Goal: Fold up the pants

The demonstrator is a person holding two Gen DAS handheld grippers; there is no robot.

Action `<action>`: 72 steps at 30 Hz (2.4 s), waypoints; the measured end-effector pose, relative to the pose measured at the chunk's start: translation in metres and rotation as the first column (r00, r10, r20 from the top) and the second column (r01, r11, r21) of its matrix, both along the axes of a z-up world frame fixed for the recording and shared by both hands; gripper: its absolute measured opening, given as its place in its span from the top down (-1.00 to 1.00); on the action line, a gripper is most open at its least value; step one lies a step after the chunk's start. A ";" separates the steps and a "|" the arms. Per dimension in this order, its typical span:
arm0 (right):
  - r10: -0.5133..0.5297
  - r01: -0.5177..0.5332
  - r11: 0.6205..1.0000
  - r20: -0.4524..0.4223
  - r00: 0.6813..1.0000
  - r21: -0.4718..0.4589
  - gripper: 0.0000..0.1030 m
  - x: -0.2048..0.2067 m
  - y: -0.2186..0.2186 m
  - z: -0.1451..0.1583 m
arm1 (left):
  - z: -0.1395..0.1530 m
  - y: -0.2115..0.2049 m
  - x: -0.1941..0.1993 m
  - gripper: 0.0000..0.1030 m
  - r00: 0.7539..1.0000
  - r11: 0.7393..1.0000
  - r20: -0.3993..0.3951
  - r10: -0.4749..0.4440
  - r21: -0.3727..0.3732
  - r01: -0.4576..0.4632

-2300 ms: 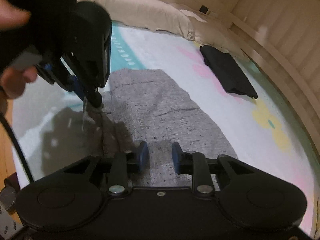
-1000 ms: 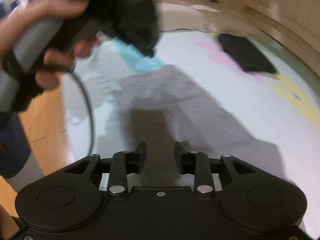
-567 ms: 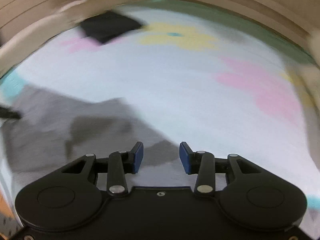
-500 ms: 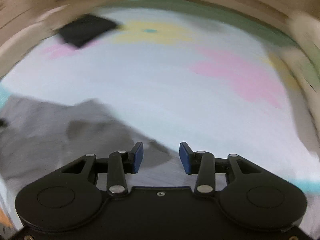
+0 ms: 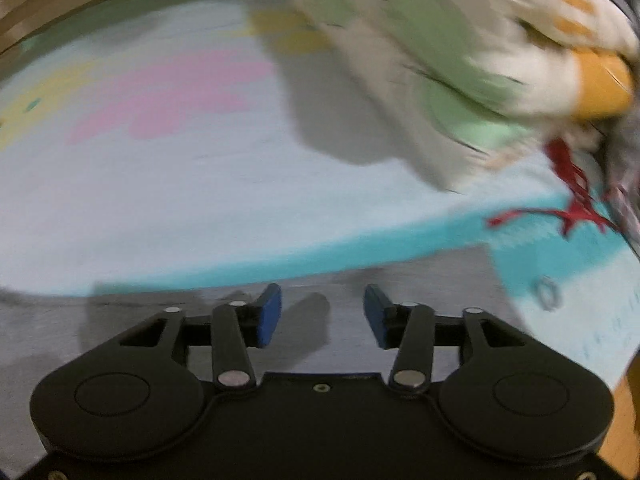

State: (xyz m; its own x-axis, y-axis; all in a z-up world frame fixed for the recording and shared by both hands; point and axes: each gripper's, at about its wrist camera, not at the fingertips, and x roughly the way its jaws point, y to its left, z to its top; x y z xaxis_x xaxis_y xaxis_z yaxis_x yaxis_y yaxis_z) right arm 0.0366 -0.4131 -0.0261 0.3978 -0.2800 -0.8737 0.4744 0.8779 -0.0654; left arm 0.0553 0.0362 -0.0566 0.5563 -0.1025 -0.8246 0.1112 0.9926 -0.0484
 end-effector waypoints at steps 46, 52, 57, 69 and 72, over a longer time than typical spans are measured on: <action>-0.105 0.117 0.983 -0.090 0.990 0.141 -0.18 -0.061 -0.107 -0.042 | -0.033 0.043 0.042 0.91 0.966 0.971 -0.112 0.231 0.085 -0.222; -0.059 0.070 0.986 -0.072 0.996 0.152 0.73 -0.060 -0.098 -0.038 | -0.023 0.031 0.036 0.91 0.974 0.974 -0.079 0.212 0.099 -0.204; -0.197 0.195 0.975 0.000 0.980 0.108 0.78 -0.073 -0.116 -0.014 | -0.008 0.000 0.025 0.90 0.995 0.989 -0.027 0.101 0.109 -0.098; -0.331 0.332 0.943 -0.059 0.942 0.012 0.94 -0.085 -0.142 -0.035 | -0.018 -0.053 0.003 0.90 0.995 0.992 -0.070 -0.065 0.107 0.072; -0.380 0.378 0.914 -0.019 0.925 0.149 0.64 -0.107 -0.154 -0.026 | -0.027 -0.063 0.002 0.90 0.991 0.988 -0.100 -0.090 0.113 0.101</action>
State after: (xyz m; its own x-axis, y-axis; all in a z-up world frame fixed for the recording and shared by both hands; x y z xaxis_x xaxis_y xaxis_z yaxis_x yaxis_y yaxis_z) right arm -0.0700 -0.5672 -0.0521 0.2965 -0.2807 -0.9129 0.7734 0.6313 0.0571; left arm 0.0573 -0.0264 -0.0835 0.4676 -0.0503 -0.8825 0.2061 0.9771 0.0535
